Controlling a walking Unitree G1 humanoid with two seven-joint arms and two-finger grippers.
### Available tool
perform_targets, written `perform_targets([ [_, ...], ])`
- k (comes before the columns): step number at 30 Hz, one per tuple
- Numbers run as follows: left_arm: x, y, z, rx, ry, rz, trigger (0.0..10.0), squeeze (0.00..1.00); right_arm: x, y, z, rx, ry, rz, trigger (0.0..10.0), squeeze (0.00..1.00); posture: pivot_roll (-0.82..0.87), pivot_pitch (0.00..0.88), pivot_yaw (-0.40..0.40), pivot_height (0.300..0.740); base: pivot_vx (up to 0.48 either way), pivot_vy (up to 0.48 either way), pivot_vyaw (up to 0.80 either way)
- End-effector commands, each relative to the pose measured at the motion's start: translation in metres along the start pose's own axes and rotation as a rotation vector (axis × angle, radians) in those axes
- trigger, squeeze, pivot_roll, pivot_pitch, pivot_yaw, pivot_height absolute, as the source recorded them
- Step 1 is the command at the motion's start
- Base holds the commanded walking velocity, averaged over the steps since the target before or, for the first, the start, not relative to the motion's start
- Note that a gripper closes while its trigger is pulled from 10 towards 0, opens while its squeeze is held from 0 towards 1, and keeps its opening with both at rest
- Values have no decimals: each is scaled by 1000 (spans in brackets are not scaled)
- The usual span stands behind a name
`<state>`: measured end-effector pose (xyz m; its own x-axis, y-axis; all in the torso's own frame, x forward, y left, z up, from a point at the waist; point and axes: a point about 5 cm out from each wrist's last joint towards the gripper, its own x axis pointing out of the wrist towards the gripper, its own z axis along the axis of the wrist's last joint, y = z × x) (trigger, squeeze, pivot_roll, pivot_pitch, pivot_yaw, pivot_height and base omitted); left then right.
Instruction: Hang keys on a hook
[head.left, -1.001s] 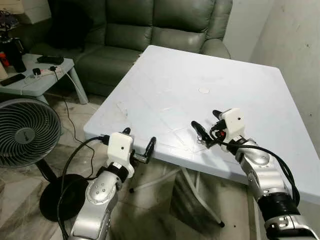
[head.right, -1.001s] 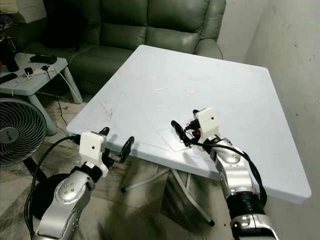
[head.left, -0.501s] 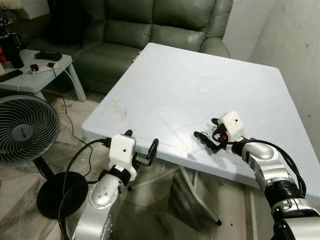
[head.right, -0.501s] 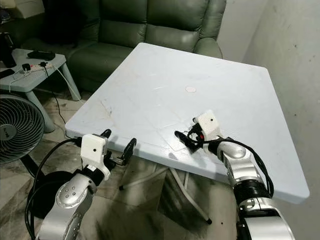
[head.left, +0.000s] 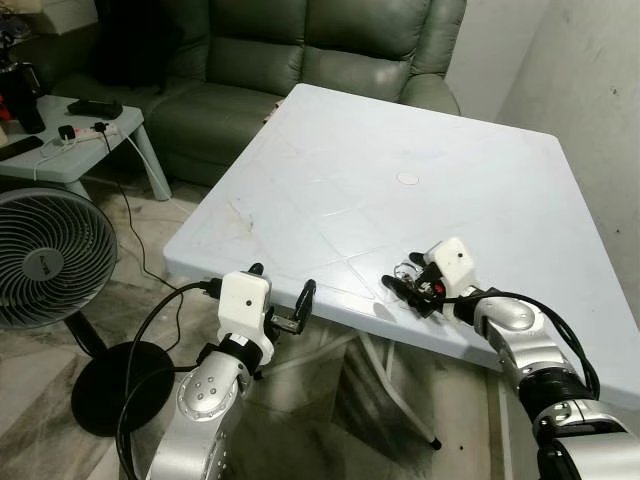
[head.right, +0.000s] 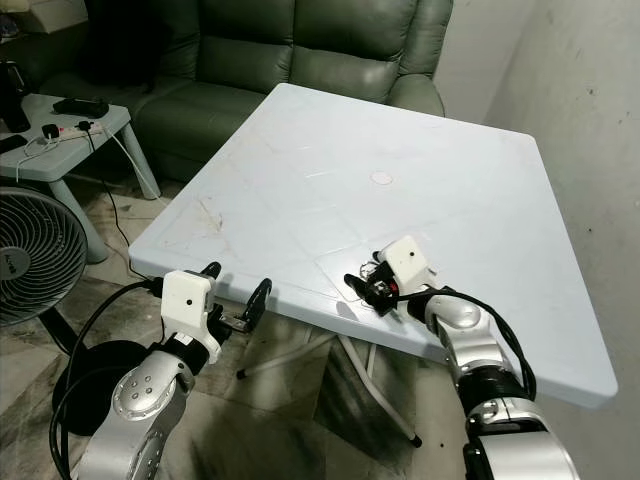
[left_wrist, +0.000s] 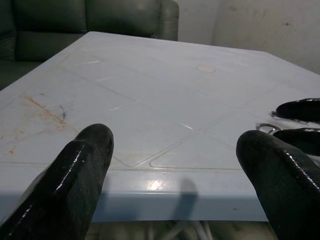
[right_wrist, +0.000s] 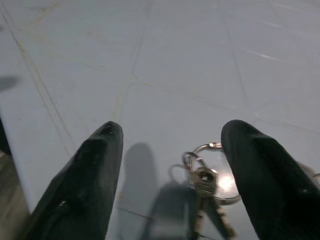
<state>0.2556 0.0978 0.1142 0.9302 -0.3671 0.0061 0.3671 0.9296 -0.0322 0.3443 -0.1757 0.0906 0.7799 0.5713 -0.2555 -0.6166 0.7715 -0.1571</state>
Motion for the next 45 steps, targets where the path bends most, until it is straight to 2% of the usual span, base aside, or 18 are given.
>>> perform_targets([
  [1,0,-2,5,8,-15,-2,10000,0,1,-2,4,12,-26,-22,824,0,71,43,-72,740,0,0,0],
  [2,0,-2,6,8,-15,-1,10000,0,3,0,5,17,-33,-24,3804,0,72,45,-71,740,0,0,0],
  [3,0,-3,6,6,-16,0,10000,0,6,2,8,23,-47,-29,7569,0,72,45,-70,740,0,0,0],
  [6,0,-3,6,5,-15,0,10000,0,10,5,10,31,-60,-31,7922,0,72,45,-70,740,0,0,0],
  [7,0,-3,6,4,-14,-2,10000,0,13,4,13,29,-64,-64,10000,0,73,49,-69,740,0,0,0],
  [10,0,-4,6,3,-14,-3,10000,0,16,3,17,47,-79,-93,10000,0,76,49,-69,740,0,0,0],
  [15,0,-5,6,3,-14,-2,10000,0,18,1,19,24,-70,-134,10000,0,83,48,-71,740,0,0,0],
  [24,-2,-5,6,-1,-13,4,10000,0,15,-5,13,-27,8,-146,10000,0,87,46,-75,740,0,0,0],
  [25,-2,-5,7,-3,-14,4,10000,0,15,-6,13,-18,11,-139,5725,0,85,50,-75,740,0,0,0],
  [27,-1,-5,7,-5,-14,5,10000,0,14,-6,13,-16,18,-128,4824,0,85,50,-75,740,0,0,0],
  [28,-1,-6,7,-7,-14,5,10000,0,14,-7,13,-24,20,-126,2745,0,85,50,-75,740,0,0,0],
  [29,-1,-6,7,-7,-14,5,10000,0,14,-7,13,-24,20,-126,2745,0,85,50,-75,740,0,0,0],
  [30,-1,-6,7,-7,-14,5,10000,0,13,-7,12,-28,30,-128,2039,0,82,54,-74,740,0,0,0],
  [32,-1,-6,7,-7,-14,4,10000,0,13,-7,11,-35,39,-115,1412,0,82,54,-74,740,0,0,0],
  [35,-1,-6,7,-7,-13,5,10000,0,12,-8,8,-48,61,-111,1608,0,82,57,-73,740,0,0,0],
  [36,-1,-5,7,-8,-13,5,10000,0,11,-8,9,-49,58,-106,1176,0,82,57,-73,740,0,0,0],
  [39,-2,-5,7,-10,-12,7,10000,0,10,-9,9,-49,54,-101,824,0,80,62,-71,740,0,0,0],
  [45,-1,-6,7,-15,-11,7,10000,0,9,-11,10,-55,52,-93,1373,0,79,62,-72,740,0,0,0],
])
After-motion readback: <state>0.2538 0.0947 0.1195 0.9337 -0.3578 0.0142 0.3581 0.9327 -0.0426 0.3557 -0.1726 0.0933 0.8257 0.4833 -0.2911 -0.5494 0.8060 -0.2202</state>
